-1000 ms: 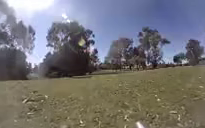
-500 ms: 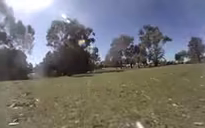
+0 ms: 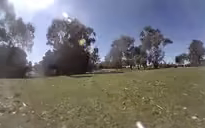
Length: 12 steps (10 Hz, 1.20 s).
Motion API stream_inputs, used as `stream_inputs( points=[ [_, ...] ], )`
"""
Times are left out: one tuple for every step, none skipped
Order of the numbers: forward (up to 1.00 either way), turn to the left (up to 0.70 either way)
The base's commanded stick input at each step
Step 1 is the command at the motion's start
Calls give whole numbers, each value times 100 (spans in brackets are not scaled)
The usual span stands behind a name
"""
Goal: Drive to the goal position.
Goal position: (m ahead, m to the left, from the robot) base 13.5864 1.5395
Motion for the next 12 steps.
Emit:
stream_inputs(
  points=[
    [93,0],
    [100,0],
    [100,0],
    [100,-26],
    [100,-11],
    [100,0],
    [100,0],
    [100,0],
    [100,0],
    [100,0],
    [100,0],
    [100,0]
  ],
)
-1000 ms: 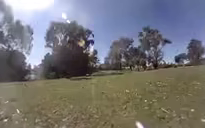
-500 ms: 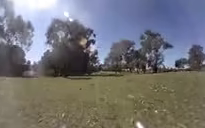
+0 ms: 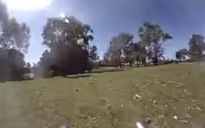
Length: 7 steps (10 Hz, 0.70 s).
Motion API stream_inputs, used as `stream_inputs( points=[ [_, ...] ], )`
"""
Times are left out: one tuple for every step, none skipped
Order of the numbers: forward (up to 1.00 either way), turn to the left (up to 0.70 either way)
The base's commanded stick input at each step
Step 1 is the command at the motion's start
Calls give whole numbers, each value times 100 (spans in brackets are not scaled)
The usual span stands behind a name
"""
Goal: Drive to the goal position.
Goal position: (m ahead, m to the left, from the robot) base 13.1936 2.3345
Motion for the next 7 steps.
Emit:
stream_inputs(
  points=[
    [100,0],
    [100,0],
    [100,0],
    [100,0],
    [100,0],
    [100,0],
    [100,0]
  ],
)
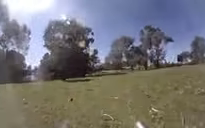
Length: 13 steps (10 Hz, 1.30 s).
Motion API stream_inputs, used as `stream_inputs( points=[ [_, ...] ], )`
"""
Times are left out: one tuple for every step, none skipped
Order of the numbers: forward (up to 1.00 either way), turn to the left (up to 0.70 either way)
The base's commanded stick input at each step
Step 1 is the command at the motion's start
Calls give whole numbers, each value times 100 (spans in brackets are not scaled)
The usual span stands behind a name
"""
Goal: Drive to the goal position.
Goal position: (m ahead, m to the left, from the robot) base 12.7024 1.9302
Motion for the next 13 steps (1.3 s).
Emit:
stream_inputs(
  points=[
    [100,0],
    [100,0],
    [100,0],
    [100,0],
    [100,0],
    [100,0],
    [100,0],
    [100,0],
    [100,0],
    [100,0],
    [100,0],
    [100,0],
    [100,0]
  ],
)
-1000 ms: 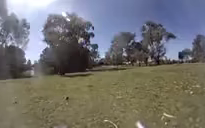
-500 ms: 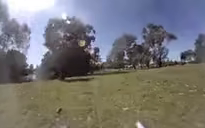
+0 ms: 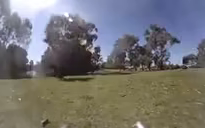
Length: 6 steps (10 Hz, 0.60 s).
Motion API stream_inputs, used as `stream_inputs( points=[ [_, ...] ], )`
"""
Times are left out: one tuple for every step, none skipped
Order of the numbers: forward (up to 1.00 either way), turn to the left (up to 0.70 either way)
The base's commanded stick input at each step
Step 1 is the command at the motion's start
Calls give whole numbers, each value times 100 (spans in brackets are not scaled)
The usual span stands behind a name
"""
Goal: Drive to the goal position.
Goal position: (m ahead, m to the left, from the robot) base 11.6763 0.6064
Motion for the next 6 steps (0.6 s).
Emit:
stream_inputs(
  points=[
    [100,0],
    [100,-27],
    [100,-27],
    [100,0],
    [100,0],
    [100,0]
  ],
)
